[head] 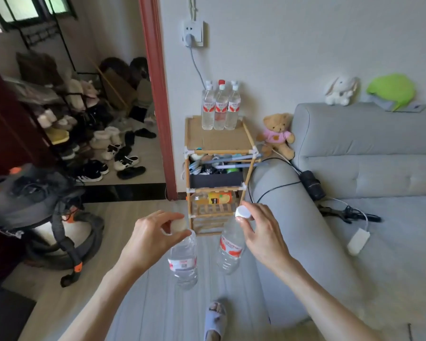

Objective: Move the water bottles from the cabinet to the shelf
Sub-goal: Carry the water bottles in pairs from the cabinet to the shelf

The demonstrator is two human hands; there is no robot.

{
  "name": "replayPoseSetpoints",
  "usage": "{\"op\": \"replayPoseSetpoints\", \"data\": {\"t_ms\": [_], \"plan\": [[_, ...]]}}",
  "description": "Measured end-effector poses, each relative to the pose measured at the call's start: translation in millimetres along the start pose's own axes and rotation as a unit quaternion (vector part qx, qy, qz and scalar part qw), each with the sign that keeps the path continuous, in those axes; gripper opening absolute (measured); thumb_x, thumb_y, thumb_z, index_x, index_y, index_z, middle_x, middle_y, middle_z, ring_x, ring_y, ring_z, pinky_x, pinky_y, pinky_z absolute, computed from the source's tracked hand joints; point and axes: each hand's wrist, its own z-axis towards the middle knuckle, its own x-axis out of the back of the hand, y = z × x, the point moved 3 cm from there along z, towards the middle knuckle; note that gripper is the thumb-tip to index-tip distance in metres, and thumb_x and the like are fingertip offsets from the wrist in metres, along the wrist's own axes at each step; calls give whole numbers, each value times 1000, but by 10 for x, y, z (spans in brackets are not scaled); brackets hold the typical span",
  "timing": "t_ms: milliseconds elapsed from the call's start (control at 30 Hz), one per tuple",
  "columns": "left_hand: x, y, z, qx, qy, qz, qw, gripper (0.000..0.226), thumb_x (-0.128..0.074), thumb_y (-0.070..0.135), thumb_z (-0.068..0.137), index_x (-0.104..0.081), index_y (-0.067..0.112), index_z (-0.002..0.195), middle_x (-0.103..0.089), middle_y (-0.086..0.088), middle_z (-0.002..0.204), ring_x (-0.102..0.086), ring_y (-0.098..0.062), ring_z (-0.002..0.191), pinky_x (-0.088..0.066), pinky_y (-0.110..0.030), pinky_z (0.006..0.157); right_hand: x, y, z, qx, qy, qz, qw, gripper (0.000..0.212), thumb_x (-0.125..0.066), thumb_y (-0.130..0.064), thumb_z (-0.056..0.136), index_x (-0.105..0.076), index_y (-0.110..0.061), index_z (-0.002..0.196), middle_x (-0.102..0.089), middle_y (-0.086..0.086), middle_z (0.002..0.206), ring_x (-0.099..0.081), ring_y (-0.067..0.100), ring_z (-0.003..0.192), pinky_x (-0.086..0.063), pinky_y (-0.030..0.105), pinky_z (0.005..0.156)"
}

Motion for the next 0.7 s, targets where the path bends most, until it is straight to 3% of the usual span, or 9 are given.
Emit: {"op": "replayPoseSetpoints", "data": {"t_ms": [167,300,533,633,700], "plan": [[-204,14,1073,6,-11,-26,1000,34,-79,28,64,-69,18,95,-65,8,82,-58,-6,69,-40,-3,64,-92,427,1059,26,-18,-3,1000,39,-50,-27,84,-56,-3,115,-60,12,103,-53,21,96,-35,18,84],[-217,94,1883,-8,8,-45,999,33,-79,24,64,-68,18,94,-65,8,84,-56,-4,82,-43,-7,66,-48,576,1897,49,-2,-2,999,36,-52,-22,84,-56,-3,115,-60,14,105,-47,18,101,-34,21,87],[-280,157,3165,-15,55,-62,996,31,-78,30,65,-69,21,93,-65,11,81,-58,-6,78,-45,-10,69,-82,840,3123,44,23,19,999,34,-58,-21,83,-57,-4,113,-60,11,101,-55,23,91,-39,22,82],[-326,104,3682,-22,54,-68,996,32,-77,31,65,-68,20,94,-64,14,81,-57,0,81,-42,-3,67,-187,931,3590,51,27,20,998,32,-60,-18,83,-57,-5,112,-61,9,100,-55,20,89,-37,19,83],[-363,42,4015,-25,54,-78,995,32,-77,31,65,-68,20,94,-64,15,81,-58,1,82,-42,-2,67,-259,986,3876,52,40,16,998,31,-59,-22,82,-59,-7,109,-59,3,93,-52,13,82,-41,27,88]]}}
